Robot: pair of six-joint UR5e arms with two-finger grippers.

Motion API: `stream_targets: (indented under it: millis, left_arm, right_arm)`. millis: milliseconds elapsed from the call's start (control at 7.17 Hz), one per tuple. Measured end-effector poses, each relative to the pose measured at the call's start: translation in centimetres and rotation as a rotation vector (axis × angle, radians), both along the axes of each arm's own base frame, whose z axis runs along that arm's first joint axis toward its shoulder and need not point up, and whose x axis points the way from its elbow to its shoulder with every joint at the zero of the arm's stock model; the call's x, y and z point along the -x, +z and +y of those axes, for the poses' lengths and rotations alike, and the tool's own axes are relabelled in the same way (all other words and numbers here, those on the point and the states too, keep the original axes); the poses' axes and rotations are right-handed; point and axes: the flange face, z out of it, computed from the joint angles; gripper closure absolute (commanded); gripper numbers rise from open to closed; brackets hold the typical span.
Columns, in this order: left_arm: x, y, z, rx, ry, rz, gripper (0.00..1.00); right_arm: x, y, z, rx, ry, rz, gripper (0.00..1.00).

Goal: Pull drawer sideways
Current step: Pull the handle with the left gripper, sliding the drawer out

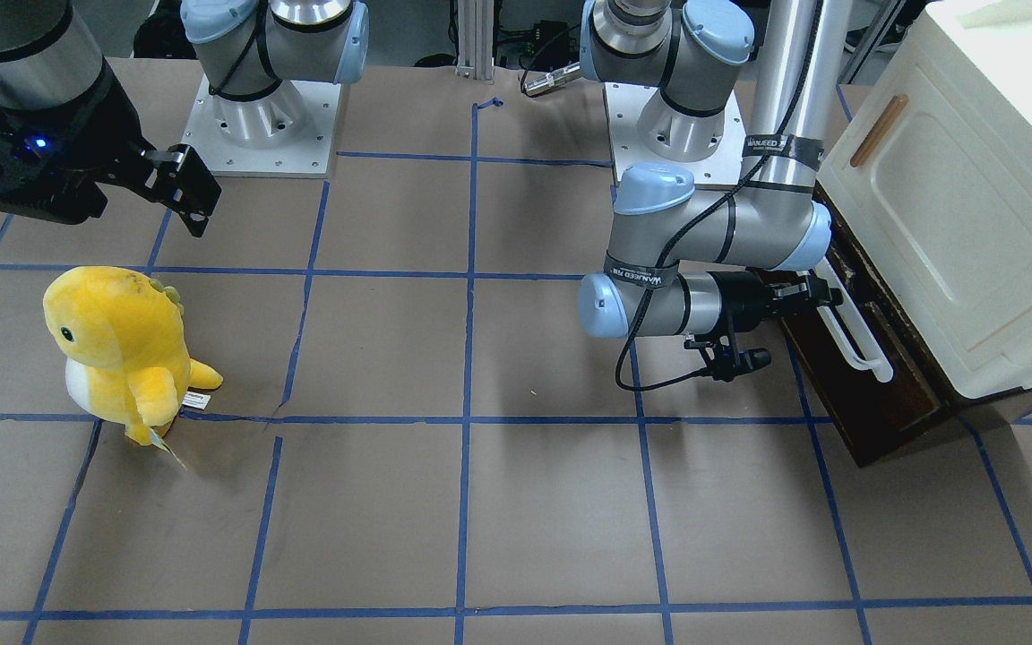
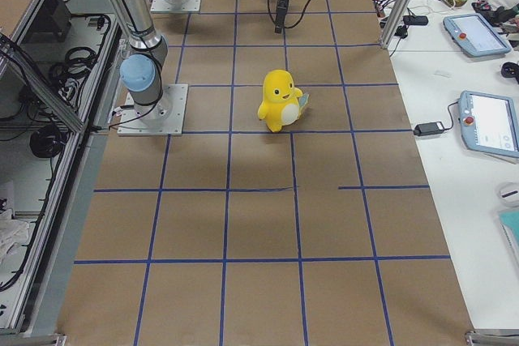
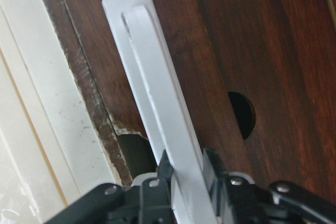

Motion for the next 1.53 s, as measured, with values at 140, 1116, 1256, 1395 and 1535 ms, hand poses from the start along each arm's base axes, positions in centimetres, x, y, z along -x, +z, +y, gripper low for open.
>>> stream_targets:
  millis: [140, 1116, 1256, 1395, 1535]
  left_arm:
    - [0.4, 0.2, -0.1, -0.003, -0.008, 0.001, 0.88]
    - [2.5, 0.6, -0.1, -0.016, -0.051, 0.002, 0.88]
    - [2.9, 0.6, -0.1, -0.017, -0.059, 0.002, 0.88]
    - [3.5, 0.7, -0.2, -0.017, -0.068, 0.002, 0.88]
    - [3.9, 0.8, -0.4, -0.02, -0.077, 0.002, 0.88]
  right_arm:
    - [0.0, 0.0, 0.0, 0.0, 0.0, 0.0, 0.0]
    - [0.0, 0.0, 0.0, 0.0, 0.0, 0.0, 0.0]
    - [0.0, 0.0, 0.0, 0.0, 0.001, 0.0, 0.0]
    - [0.0, 0.0, 0.0, 0.0, 0.001, 0.0, 0.0]
    - [0.0, 0.0, 0.0, 0.0, 0.001, 0.0, 0.0]
